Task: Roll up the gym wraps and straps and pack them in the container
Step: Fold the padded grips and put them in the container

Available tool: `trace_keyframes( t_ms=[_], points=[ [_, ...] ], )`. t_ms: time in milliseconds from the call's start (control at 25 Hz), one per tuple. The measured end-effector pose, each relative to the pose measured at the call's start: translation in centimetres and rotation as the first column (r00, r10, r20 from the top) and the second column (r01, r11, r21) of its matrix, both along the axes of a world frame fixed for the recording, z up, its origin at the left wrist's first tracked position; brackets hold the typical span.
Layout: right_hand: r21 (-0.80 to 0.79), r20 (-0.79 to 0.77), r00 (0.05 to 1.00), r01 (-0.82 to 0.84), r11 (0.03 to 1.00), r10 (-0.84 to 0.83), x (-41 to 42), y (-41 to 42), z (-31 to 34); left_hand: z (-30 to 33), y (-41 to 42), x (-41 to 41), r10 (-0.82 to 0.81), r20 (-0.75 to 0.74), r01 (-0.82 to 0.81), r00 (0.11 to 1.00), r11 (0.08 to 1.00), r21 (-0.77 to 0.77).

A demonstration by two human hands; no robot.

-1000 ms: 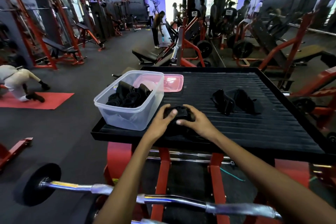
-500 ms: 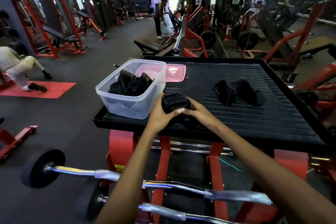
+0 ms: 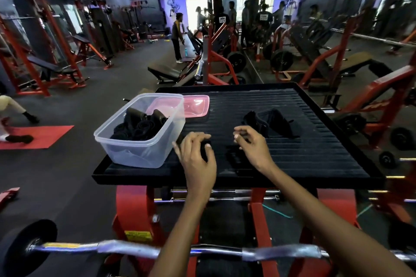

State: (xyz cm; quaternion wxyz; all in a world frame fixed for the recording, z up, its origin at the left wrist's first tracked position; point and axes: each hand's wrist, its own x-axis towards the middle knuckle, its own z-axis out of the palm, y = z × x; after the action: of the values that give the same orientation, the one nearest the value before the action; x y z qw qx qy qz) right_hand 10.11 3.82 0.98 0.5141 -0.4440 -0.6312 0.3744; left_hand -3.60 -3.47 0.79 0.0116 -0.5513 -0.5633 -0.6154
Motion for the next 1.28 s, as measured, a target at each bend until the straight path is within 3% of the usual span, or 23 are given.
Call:
trace_keyframes(
  t_ms=[80, 160, 240, 360, 520, 600, 680, 760, 920, 1080, 1280],
  points=[
    [0.023, 0.036, 0.999, 0.03, 0.999, -0.031, 1.7, 0.2, 0.3, 1.0, 1.0, 1.7, 0.01, 0.005, -0.01, 1.0, 1.0, 0.019],
    [0.062, 0.072, 0.995, 0.071, 0.996, -0.075, 3.6, 0.7, 0.4, 1.2, 2.6, 4.0, -0.127, 0.095, 0.129, 0.987, 0.992, -0.009],
    [0.099, 0.103, 0.985, 0.131, 0.986, -0.142, 5.4, 1.3, 0.5, 0.9, 4.9, 6.4, -0.215, 0.265, 0.257, 0.94, 0.957, -0.134],
    [0.159, 0.152, 0.946, 0.263, 0.951, -0.287, 7.4, 2.4, 0.5, 0.6, 8.7, 8.9, -0.178, 0.438, 0.351, 0.881, 0.866, -0.356],
    [0.184, 0.321, 0.872, 0.326, 0.927, -0.37, 10.7, 4.8, 0.0, -0.8, 10.8, 10.4, -0.268, 0.291, 0.376, 0.918, 0.82, -0.431],
    [0.119, 0.457, 0.85, 0.234, 0.965, -0.262, 12.5, 6.3, 0.0, -2.1, 11.1, 10.6, -0.327, 0.168, 0.367, 0.93, 0.8, -0.475],
    [0.033, 0.561, 0.822, 0.1, 0.994, -0.102, 13.4, 7.6, 0.1, -2.8, 11.4, 10.5, -0.368, 0.145, 0.39, 0.918, 0.777, -0.494],
    [0.03, 0.609, 0.792, 0.044, 0.999, -0.053, 13.1, 8.4, 0.0, -2.6, 11.4, 10.4, -0.4, 0.148, 0.419, 0.904, 0.765, -0.489],
    [0.214, 0.489, 0.849, 0.106, 0.971, -0.201, 12.3, 8.3, -1.0, -2.7, 11.5, 10.1, -0.385, 0.166, 0.416, 0.908, 0.783, -0.463],
    [0.241, 0.255, 0.95, 0.118, 0.963, -0.181, 12.6, 7.7, -1.1, -2.4, 11.4, 10.1, -0.339, 0.114, 0.354, 0.934, 0.833, -0.425],
    [0.17, 0.204, 0.966, 0.122, 0.978, -0.156, 13.2, 7.3, -0.9, -1.3, 11.0, 9.7, -0.092, 0.333, 0.184, 0.938, 0.948, -0.258]
  ],
)
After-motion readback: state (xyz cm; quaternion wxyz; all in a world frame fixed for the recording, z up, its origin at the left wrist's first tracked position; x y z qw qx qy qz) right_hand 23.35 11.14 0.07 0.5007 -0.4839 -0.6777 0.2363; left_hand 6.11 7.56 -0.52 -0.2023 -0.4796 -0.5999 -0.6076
